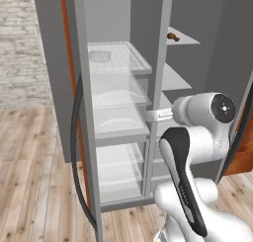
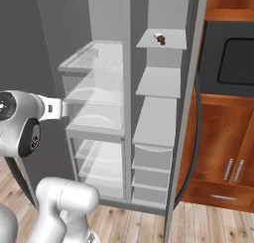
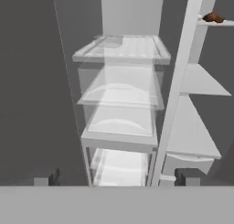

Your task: There's a chicken drumstick in the fridge that needs to be moved to the freezer for freezing. Pick up the chicken drumstick from the fridge, place it on any shelf in the freezer, and close the fridge and freezer doors when done.

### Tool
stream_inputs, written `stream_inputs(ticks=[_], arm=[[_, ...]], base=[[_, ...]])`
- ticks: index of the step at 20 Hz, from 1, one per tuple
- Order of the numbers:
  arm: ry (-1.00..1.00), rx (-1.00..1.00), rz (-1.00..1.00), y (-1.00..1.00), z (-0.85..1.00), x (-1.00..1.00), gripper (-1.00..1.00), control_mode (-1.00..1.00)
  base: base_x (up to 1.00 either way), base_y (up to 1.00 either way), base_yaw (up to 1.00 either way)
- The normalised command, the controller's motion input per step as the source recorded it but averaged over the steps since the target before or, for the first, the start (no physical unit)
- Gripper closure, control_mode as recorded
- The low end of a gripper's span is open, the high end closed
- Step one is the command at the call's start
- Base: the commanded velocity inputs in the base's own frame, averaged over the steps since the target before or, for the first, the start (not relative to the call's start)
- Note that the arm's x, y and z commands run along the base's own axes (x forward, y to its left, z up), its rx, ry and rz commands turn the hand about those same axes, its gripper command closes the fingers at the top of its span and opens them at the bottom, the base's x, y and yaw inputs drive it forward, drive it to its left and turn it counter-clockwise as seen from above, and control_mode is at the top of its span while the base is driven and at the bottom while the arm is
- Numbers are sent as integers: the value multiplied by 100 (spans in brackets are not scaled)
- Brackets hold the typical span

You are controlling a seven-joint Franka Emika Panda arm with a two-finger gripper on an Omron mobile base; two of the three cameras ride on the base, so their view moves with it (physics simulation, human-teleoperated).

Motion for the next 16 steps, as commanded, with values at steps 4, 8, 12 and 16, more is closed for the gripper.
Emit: stream_inputs(ticks=[4, 8, 12, 16], arm=[[-12, 0, 0, 99, 0, -3, -100, -100], [-11, 0, 0, 100, 0, 0, -100, -100], [-11, 0, 0, 89, -1, 6, -100, -100], [-17, 0, 0, 74, -2, 7, -100, -100]], base=[[0, 0, 0], [0, 0, 0], [0, 0, 0], [0, 0, 0]])
